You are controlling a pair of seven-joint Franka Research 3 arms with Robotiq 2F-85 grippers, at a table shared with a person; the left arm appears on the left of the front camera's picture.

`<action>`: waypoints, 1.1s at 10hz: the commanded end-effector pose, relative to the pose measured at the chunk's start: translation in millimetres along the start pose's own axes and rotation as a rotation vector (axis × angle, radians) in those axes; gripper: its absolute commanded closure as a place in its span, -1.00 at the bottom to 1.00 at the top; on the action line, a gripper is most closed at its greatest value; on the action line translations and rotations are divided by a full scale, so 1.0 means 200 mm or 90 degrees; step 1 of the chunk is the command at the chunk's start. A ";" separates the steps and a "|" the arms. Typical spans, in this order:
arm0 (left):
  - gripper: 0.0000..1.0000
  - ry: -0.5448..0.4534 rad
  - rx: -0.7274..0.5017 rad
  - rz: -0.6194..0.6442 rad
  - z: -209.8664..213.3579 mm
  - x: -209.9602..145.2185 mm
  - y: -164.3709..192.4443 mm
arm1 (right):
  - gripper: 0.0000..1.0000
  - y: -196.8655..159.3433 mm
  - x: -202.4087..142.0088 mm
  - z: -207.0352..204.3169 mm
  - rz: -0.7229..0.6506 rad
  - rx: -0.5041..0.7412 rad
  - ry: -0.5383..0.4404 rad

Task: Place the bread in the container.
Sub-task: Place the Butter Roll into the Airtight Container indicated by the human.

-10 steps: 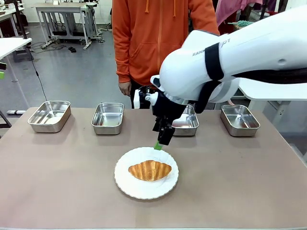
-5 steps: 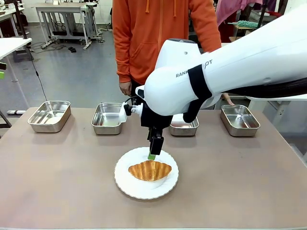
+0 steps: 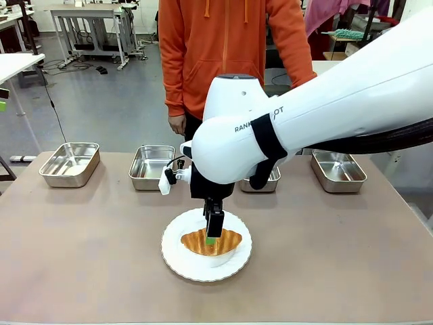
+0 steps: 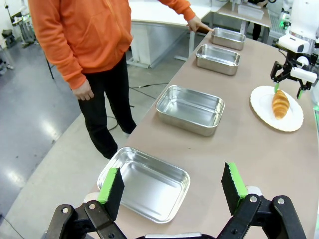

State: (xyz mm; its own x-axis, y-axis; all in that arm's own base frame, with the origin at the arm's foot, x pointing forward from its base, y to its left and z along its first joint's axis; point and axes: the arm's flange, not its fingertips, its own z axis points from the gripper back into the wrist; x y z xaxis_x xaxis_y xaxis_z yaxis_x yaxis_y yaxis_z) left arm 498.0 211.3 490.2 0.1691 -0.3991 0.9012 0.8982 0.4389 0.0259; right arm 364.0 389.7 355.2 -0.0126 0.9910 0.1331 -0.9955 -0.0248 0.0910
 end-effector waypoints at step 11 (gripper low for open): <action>-1.00 0.001 0.004 -0.002 0.00 0.01 0.00 | -1.00 0.00 0.05 -0.28 -0.041 -0.037 0.051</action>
State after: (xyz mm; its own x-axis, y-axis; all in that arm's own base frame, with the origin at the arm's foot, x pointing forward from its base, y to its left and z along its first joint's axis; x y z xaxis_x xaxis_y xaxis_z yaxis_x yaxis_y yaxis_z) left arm 498.0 211.3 490.2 0.1691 -0.3991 0.9012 0.8981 0.4389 0.0259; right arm 361.9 401.7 304.8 0.0252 0.9986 0.0466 -0.9981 0.0225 0.0578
